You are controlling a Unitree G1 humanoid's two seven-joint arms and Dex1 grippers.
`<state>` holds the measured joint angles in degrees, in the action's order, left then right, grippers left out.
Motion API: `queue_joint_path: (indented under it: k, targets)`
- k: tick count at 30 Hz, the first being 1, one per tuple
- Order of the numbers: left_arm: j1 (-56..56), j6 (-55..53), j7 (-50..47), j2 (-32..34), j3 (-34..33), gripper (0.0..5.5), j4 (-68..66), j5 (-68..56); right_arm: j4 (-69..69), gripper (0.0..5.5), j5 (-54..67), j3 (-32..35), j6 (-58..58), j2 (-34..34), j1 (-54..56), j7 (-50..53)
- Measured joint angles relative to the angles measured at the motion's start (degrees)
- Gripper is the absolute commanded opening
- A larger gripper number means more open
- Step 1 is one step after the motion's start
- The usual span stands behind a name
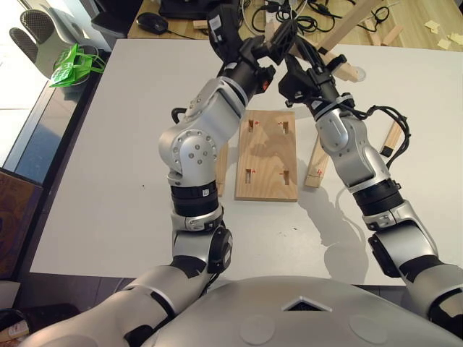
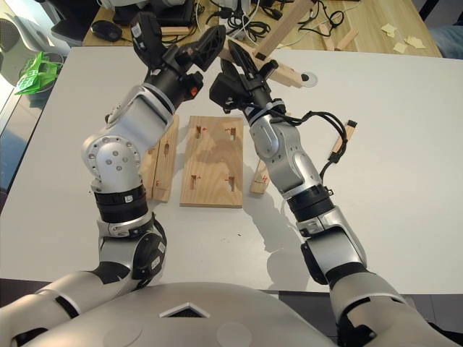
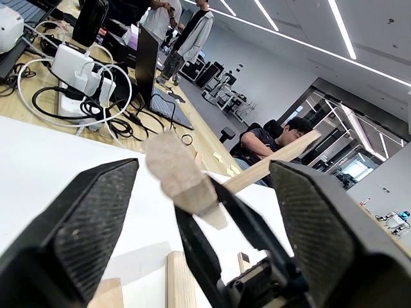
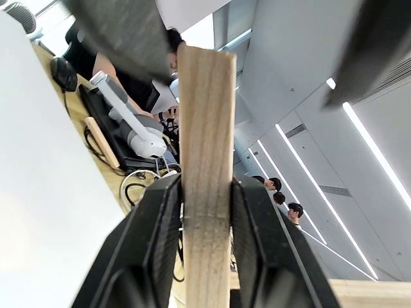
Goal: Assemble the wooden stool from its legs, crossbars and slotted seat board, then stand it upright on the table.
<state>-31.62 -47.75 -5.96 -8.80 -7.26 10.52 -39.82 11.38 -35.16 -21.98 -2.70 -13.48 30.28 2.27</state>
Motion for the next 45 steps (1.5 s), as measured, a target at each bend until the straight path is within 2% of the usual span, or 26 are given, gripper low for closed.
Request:
queue_joint_path:
  k: [13,30,43,45]
  targets:
    - [0.0,4.1,-2.3,-0.1,-2.1,3.77,-0.3,-0.8,-0.1,1.03,0.0,0.2,-1.9,0.7,0.9,0.1]
    - [0.0,6.9,-5.4,-0.1,-0.6,3.77,-1.7,-2.2,-0.2,1.03,-0.1,-0.7,-3.9,1.2,0.7,-1.5]
    - [-0.2,8.5,-14.7,-0.2,-4.1,3.77,-3.6,-9.9,0.5,1.03,-5.4,-3.2,-6.9,-0.2,-0.2,-0.2]
    - [-0.3,8.6,-15.8,-0.2,-3.9,3.5,-3.6,-11.0,0.7,1.03,-5.8,-3.2,-6.9,-0.2,-0.2,0.1]
